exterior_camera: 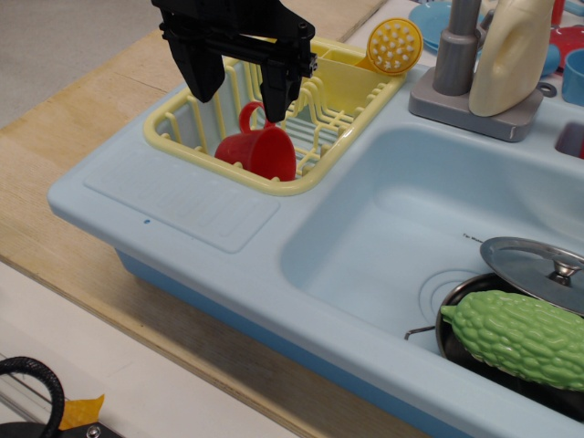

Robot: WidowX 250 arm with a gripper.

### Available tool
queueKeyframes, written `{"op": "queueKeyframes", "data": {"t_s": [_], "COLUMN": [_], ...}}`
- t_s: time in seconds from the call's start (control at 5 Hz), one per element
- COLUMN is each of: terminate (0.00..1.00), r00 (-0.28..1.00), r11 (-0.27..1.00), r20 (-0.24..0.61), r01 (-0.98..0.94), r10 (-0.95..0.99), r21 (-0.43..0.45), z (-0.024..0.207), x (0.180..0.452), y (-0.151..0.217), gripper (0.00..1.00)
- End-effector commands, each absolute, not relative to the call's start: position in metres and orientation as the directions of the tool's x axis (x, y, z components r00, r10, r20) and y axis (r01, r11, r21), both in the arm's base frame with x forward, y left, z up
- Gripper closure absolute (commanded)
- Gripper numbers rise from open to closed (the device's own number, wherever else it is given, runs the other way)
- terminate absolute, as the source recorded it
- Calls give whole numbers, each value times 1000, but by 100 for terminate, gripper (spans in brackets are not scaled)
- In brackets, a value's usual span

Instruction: Flip cup upright

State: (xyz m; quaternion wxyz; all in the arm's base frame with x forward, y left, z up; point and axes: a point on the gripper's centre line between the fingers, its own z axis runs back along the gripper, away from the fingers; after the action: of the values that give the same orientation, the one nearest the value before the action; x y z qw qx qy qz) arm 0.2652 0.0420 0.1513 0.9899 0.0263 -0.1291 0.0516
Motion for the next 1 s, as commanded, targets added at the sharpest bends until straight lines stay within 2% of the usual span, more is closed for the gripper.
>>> {"op": "queueKeyframes", "data": {"t_s": [0.0,0.2,0.4,0.8], "terminate": [0,0,0,0], "r00": [961,961,960,959], "r11": [993,961,945,942], "r20": [258,237,222,212], "r01": [-109,-193,-223,-239], "r10": [95,144,170,190], "r21": [39,200,239,235], "z": [151,155,150,135], "x": [265,255,254,261], "y": [42,39,36,41], "gripper": [0,0,0,0]}}
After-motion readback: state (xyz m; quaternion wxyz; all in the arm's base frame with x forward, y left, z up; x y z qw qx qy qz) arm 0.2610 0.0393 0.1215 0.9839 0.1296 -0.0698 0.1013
